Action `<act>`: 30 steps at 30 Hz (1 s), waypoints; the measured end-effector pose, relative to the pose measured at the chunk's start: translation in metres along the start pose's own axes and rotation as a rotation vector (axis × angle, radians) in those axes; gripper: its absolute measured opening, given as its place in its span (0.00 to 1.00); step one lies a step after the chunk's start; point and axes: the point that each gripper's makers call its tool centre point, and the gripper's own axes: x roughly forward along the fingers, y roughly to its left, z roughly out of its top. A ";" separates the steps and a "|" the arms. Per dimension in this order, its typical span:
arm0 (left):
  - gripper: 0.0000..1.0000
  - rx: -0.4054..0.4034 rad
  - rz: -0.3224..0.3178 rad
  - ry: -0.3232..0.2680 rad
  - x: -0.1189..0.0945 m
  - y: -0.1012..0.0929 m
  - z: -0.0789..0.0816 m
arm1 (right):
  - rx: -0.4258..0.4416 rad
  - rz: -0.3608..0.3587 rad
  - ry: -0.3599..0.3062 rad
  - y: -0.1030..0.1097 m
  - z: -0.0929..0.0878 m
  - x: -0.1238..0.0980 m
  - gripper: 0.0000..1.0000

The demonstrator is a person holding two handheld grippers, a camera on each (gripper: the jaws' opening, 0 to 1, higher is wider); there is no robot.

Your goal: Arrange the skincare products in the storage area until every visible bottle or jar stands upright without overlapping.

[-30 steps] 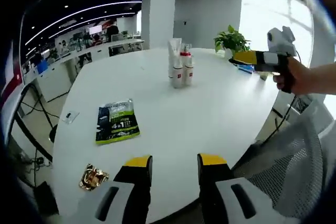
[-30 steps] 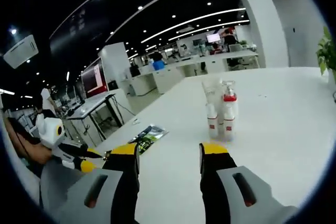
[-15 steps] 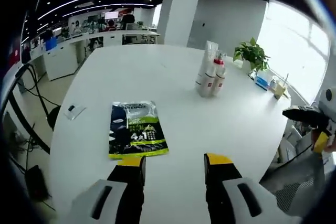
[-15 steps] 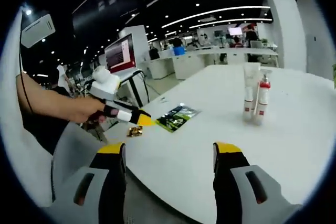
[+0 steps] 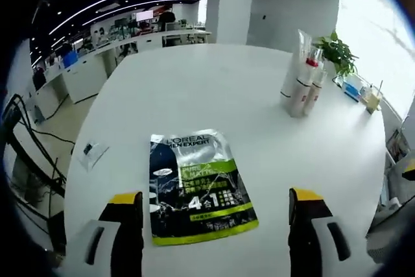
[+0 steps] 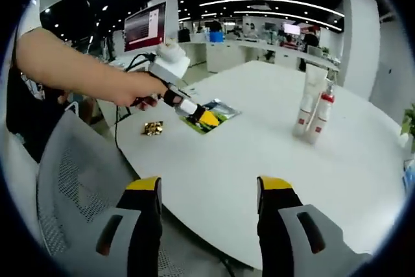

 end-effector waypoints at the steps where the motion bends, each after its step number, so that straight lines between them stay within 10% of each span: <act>1: 0.97 0.001 0.006 0.003 0.003 0.002 0.001 | -0.004 -0.005 0.005 0.000 -0.001 0.000 0.56; 16: 0.94 0.026 0.053 0.096 0.032 0.017 -0.010 | -0.050 -0.050 0.022 -0.006 -0.007 0.007 0.44; 30: 0.81 -0.015 0.091 0.052 0.023 0.013 -0.003 | -0.032 -0.041 0.012 -0.012 -0.011 0.003 0.40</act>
